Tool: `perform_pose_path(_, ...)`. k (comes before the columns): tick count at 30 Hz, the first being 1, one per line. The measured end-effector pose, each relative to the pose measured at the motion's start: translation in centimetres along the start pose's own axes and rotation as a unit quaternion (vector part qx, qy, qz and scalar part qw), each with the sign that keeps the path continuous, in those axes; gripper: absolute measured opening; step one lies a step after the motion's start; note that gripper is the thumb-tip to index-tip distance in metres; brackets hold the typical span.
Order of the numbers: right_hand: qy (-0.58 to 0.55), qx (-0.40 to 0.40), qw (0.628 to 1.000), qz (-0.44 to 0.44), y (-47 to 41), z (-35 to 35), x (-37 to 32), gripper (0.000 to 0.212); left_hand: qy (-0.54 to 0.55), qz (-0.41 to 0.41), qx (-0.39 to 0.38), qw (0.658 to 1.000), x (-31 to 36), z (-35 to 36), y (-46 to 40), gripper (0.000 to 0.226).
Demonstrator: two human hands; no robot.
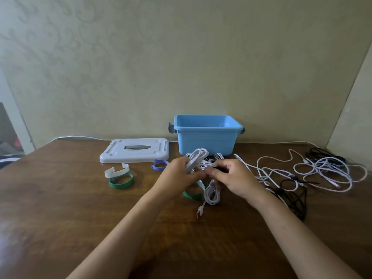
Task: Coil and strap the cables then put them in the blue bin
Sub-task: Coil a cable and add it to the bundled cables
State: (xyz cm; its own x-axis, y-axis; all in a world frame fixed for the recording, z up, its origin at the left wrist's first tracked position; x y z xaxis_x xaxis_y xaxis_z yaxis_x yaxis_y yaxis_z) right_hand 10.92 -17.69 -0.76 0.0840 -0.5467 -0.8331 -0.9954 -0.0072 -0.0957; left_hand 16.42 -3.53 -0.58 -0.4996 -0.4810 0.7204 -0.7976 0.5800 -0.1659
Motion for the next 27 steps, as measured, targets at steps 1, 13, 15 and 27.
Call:
perform_pose_path(1, -0.041, -0.004, 0.999, -0.008, 0.1, -0.1, 0.0, 0.010, 0.004, -0.006, 0.009, 1.000, -0.2, -0.3, 0.1, 0.031)
perform_pose_path(13, -0.153, -0.035, 0.986, -0.054, 1.0, 0.2, -1.4, 0.009, -0.085, -0.040, 0.029, 0.995, -0.6, -1.3, 0.5, 0.028)
perform_pose_path(15, -0.069, -0.027, 0.995, -0.062, 1.1, 0.2, -1.7, 0.013, -0.110, -0.028, 0.021, 0.993, -0.2, -1.0, 0.4, 0.025)
perform_pose_path(27, 0.091, 0.020, 0.986, -0.135, 2.1, 0.0, -4.4, 0.008, -0.220, 0.000, -0.024, 0.975, 1.2, 0.4, 0.6, 0.015)
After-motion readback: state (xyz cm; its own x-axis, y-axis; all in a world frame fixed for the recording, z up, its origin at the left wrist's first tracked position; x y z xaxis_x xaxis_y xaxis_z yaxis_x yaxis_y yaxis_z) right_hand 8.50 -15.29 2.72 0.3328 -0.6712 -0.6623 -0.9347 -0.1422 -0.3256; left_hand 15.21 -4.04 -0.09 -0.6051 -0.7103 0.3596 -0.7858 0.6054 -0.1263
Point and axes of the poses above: each hand's wrist, its own y-axis away from the middle knuckle, its own z-axis out of the palm, x = y × z, the point moved 10 cm from there along -y, towards the middle knuckle, and after that the axes turned 10 degrees about -x, right-handed, at the moved point
